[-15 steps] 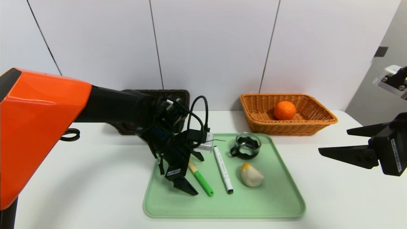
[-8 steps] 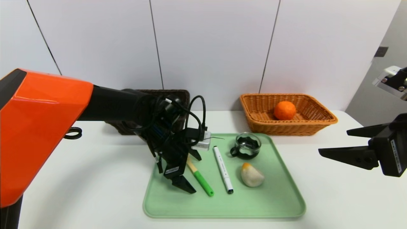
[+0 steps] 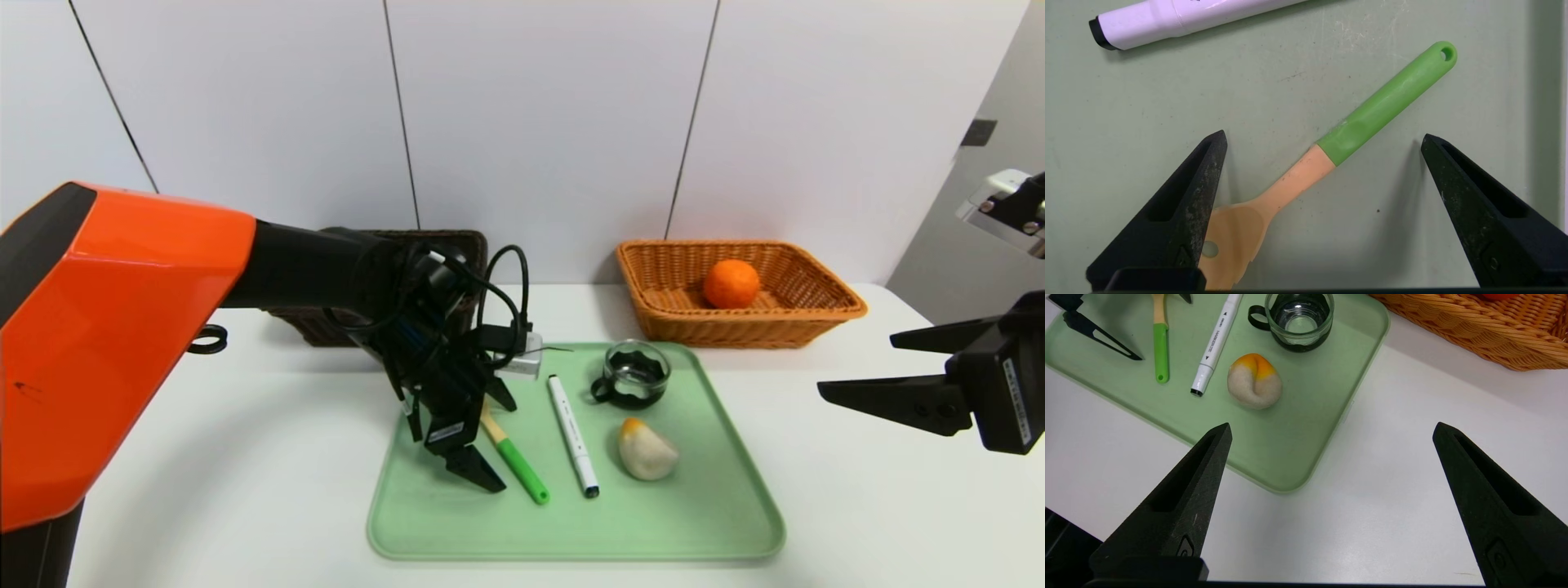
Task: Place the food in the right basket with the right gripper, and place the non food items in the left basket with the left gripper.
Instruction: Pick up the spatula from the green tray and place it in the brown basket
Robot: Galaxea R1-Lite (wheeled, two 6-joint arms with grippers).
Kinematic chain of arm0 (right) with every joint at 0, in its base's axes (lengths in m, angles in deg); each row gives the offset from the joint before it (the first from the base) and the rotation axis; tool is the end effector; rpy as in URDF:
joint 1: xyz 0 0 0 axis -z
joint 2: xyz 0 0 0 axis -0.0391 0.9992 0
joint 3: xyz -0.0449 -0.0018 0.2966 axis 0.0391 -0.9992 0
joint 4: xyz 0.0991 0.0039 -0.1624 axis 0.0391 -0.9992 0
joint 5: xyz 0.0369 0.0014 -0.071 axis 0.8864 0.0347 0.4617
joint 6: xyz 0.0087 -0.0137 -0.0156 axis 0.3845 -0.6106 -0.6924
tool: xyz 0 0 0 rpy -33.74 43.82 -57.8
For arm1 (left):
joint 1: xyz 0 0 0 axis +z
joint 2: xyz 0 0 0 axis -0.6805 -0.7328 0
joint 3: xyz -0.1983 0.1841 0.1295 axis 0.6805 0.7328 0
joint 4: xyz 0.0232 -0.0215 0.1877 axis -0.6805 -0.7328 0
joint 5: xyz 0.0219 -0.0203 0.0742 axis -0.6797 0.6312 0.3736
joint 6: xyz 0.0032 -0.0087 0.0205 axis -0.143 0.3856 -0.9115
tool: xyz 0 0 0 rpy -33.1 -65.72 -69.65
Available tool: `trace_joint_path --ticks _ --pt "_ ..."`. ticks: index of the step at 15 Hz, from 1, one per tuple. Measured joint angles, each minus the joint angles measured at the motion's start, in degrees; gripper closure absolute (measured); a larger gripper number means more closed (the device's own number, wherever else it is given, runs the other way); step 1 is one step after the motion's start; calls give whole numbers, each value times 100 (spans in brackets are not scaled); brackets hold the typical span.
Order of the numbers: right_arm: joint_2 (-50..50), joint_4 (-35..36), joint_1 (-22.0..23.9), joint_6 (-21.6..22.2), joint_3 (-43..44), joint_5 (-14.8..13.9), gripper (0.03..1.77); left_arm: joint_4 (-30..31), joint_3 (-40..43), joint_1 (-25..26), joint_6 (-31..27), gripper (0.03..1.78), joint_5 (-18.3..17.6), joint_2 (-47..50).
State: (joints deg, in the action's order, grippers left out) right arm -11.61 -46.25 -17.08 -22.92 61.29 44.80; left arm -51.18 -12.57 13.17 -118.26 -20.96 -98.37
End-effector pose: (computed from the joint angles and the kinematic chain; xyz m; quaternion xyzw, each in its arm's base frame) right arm 0.1537 0.0564 0.2686 -0.0875 0.2936 0.2263 0.9247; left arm 0.3352 -0.2049 0.1386 0.3488 0.2770 -0.6483 0.6175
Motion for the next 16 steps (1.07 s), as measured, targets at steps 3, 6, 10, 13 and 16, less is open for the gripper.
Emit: trace_joint_path --ticks 3,6,10,13,16 --pt "0 -1 -2 -1 0 0 10 7 0 0 -7 12 -4 -28" --pt "0 -1 -5 -1 5 -2 10 13 1 0 -13 26 5 -33" --pt "-9 -1 0 0 9 0 10 7 6 0 -22 84 -2 -33" --pt "-28 -4 1 -1 9 -2 10 2 11 0 -33 127 0 -33" --pt "-43 -4 0 -1 9 -2 10 -4 12 0 -38 168 2 -17"
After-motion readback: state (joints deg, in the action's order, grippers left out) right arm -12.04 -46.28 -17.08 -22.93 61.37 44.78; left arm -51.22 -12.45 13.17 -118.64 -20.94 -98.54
